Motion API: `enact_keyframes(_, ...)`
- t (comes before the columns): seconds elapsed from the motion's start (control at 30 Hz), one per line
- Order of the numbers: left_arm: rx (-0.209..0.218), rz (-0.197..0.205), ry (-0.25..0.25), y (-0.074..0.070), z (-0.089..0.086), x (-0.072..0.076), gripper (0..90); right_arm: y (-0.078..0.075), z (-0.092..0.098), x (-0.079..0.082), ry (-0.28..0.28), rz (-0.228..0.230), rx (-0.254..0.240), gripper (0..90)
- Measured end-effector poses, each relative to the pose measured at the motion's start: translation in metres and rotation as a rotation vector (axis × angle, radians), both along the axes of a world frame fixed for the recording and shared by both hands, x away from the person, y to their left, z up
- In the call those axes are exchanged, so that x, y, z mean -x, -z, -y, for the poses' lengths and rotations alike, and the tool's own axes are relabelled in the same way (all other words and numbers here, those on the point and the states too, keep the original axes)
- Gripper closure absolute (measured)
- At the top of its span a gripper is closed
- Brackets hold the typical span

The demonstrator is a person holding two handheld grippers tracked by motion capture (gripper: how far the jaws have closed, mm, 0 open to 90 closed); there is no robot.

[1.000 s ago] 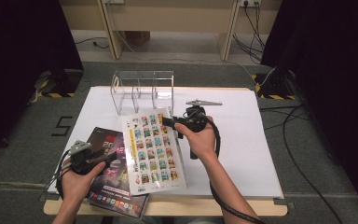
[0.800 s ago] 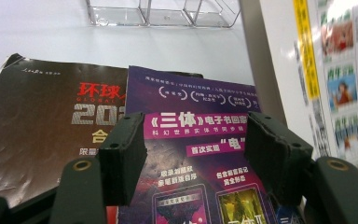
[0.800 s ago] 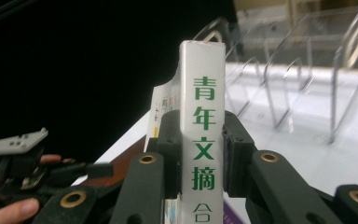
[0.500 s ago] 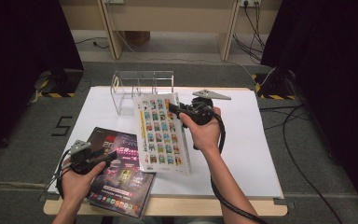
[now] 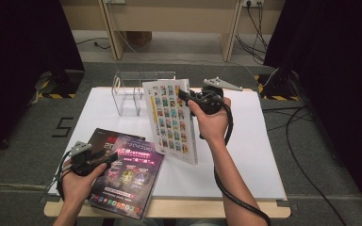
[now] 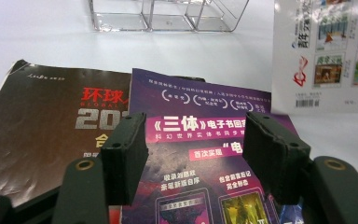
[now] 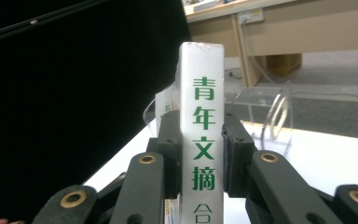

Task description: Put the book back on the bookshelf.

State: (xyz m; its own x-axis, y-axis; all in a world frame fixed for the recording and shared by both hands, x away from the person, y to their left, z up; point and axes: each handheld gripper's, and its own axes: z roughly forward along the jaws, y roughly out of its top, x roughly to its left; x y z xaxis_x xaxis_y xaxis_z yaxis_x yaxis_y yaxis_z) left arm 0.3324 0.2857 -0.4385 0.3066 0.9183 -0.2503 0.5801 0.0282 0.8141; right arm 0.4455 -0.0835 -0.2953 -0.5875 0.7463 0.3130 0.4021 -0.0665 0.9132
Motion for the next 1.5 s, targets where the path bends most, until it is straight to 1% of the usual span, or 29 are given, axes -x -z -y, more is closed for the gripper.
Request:
enact_keyframes(0.03,-0.001,0.001,0.000,0.000,0.000,0.000,38.7,0.000,0.000,0.000,0.000,0.000,0.000,74.1)
enact_keyframes(0.1,0.001,0.002,-0.001,0.000,0.000,0.000,38.7,-0.002,0.003,-0.004,0.027,0.006,0.001,74.1)
enact_keyframes(0.2,0.002,0.005,-0.005,0.000,0.000,0.001,38.8,-0.002,0.006,-0.007,0.039,0.006,-0.001,74.1)
enact_keyframes(0.27,0.002,0.005,-0.009,-0.001,-0.002,0.000,38.8,-0.004,0.009,-0.012,0.068,0.010,0.006,74.2)
enact_keyframes(0.37,0.004,0.005,-0.011,0.000,-0.002,0.000,38.8,-0.005,0.010,-0.014,0.077,0.013,0.005,74.1)
enact_keyframes(0.4,0.004,0.005,-0.011,0.000,-0.002,0.000,38.9,-0.007,0.010,-0.015,0.097,0.029,0.035,74.1)
enact_keyframes(0.43,0.006,0.006,-0.014,0.000,-0.002,0.000,38.9,-0.007,0.010,-0.015,0.097,0.029,0.035,74.1)
enact_keyframes(0.47,0.004,0.005,-0.013,0.000,-0.003,0.000,38.8,-0.008,0.012,-0.017,0.110,0.032,0.027,74.1)
enact_keyframes(0.53,0.005,0.006,-0.014,0.000,-0.002,0.000,38.8,-0.008,0.013,-0.017,0.112,0.029,0.021,74.2)
enact_keyframes(0.67,0.002,0.000,-0.010,0.002,-0.001,0.000,38.9,-0.012,0.013,-0.019,0.118,0.039,0.027,74.2)
enact_keyframes(0.7,0.002,0.000,-0.010,0.002,-0.001,0.000,38.8,-0.013,0.013,-0.019,0.116,0.042,0.031,74.1)
enact_keyframes(0.93,-0.004,-0.008,-0.003,0.006,0.002,0.002,38.9,-0.018,0.007,-0.023,0.105,0.039,0.022,74.2)
enact_keyframes(1.0,-0.005,-0.008,-0.001,0.006,0.002,0.002,38.9,-0.023,0.004,-0.025,0.100,0.051,0.018,74.1)
enact_keyframes(1.07,-0.002,-0.007,-0.002,0.006,0.002,0.002,38.9,-0.024,0.002,-0.026,0.099,0.053,0.016,74.1)
enact_keyframes(1.1,-0.001,-0.006,-0.002,0.006,0.002,0.002,38.9,-0.027,0.000,-0.030,0.102,0.055,0.011,74.2)
enact_keyframes(1.23,-0.001,-0.008,0.001,0.006,0.002,0.002,38.9,-0.030,-0.005,-0.035,0.107,0.060,0.009,74.2)
enact_keyframes(1.3,0.002,-0.010,-0.002,0.007,0.002,0.002,38.9,-0.030,-0.010,-0.038,0.114,0.065,0.027,74.2)
enact_keyframes(1.37,0.005,-0.011,-0.001,0.007,0.002,0.001,38.9,-0.030,-0.014,-0.041,0.111,0.062,0.036,74.2)
enact_keyframes(1.43,0.002,-0.015,0.001,0.008,0.002,0.001,38.9,-0.031,-0.017,-0.044,0.104,0.057,0.020,74.1)
enact_keyframes(1.5,0.003,-0.016,0.002,0.009,0.002,0.001,38.9,-0.032,-0.019,-0.044,0.100,0.051,0.018,74.2)
